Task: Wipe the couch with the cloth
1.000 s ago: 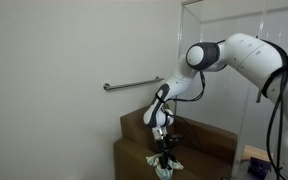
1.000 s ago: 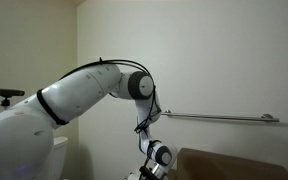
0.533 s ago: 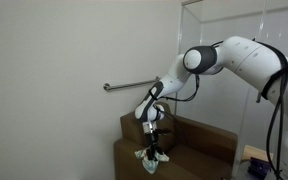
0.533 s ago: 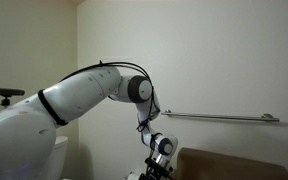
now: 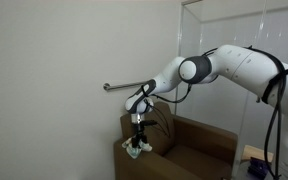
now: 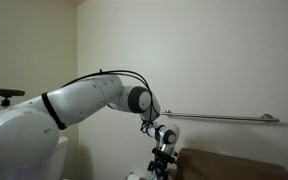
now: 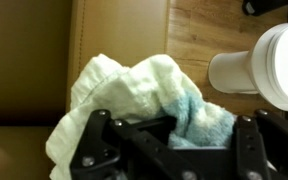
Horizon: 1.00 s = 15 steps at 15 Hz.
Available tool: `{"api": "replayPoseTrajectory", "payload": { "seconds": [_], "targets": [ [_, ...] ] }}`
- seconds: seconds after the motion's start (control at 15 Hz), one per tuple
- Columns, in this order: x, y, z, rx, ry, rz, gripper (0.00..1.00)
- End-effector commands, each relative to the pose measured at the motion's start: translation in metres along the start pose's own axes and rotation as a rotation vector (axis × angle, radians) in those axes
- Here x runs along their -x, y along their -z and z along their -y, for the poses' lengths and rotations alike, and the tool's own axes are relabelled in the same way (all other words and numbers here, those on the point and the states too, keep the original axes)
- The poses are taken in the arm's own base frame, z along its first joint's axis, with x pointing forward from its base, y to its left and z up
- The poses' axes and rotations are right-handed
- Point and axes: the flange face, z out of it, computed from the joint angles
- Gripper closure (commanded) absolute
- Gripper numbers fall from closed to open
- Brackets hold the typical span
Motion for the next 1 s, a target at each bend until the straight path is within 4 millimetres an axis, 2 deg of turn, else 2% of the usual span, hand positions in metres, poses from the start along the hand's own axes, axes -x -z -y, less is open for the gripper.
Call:
{"api": "replayPoseTrajectory", "payload": {
  "seconds": [0.0,0.2,0.4,0.6,0.93],
  "targets": [
    [-0.009,-0.006,-0.014,-0.013,-0.022,0.044,0.94],
    [0.0,-0.029,-0.025,-0.072,0.011,0.137,0.95],
    [0.018,-0.061,-0.034,-0.112,0.024,0.222,0.95],
    [0.035,-0.067,-0.042,-0.133,-0.001,0.236,0.94],
    [0.074,-0.087,-0.04,-0.176,0.009,0.272,0.95]
  ]
}}
